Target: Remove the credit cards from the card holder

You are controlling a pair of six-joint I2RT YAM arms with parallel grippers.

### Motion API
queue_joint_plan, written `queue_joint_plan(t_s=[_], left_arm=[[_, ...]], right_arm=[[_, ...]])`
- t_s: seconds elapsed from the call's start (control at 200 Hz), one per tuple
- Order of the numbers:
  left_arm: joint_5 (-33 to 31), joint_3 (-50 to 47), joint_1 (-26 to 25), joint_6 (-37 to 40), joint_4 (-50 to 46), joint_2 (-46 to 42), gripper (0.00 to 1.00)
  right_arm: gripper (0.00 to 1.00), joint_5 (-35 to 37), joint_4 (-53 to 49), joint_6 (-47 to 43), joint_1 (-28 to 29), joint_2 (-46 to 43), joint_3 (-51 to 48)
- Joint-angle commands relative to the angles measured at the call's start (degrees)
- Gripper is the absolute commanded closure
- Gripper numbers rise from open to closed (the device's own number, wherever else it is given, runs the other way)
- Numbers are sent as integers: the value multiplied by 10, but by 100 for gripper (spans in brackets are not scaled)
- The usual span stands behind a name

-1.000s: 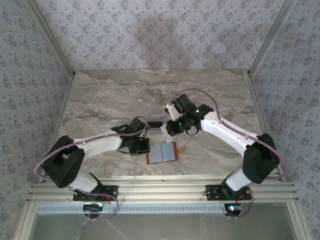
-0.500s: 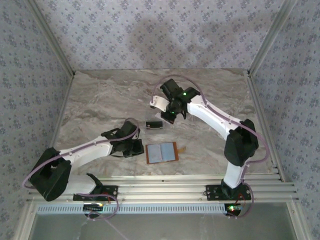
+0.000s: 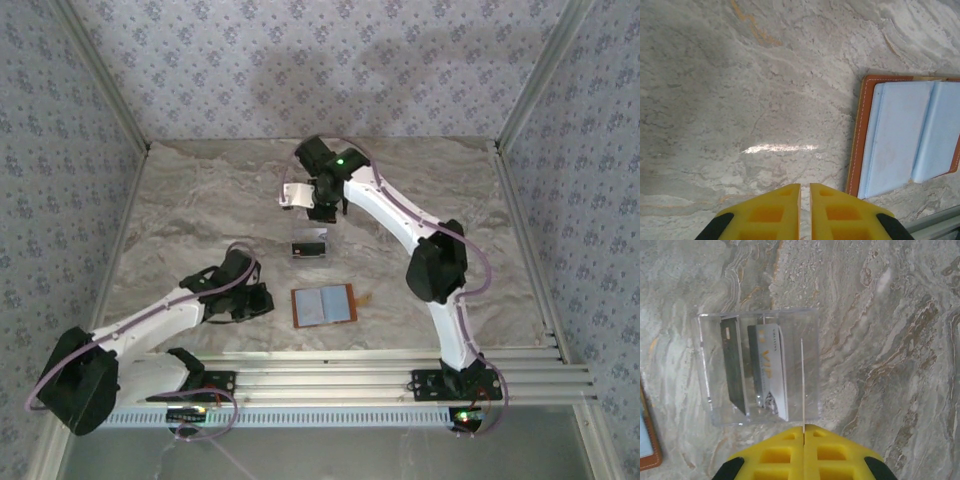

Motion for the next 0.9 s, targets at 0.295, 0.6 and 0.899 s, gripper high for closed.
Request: queue_joint_plan(t_s=[0.295,0.6,0.899], left_arm=[[-4,-19,15,-12,-26,-29,85],[2,-21,24,-7,-26,-30,85],[5,-22,29,-4,-30,-37,85]], right_arm=[[100,-12,-62,-61,4,115,120],[100,-34,-87,-42,5,147,119],[100,-30,-88,-36,8,141,122]])
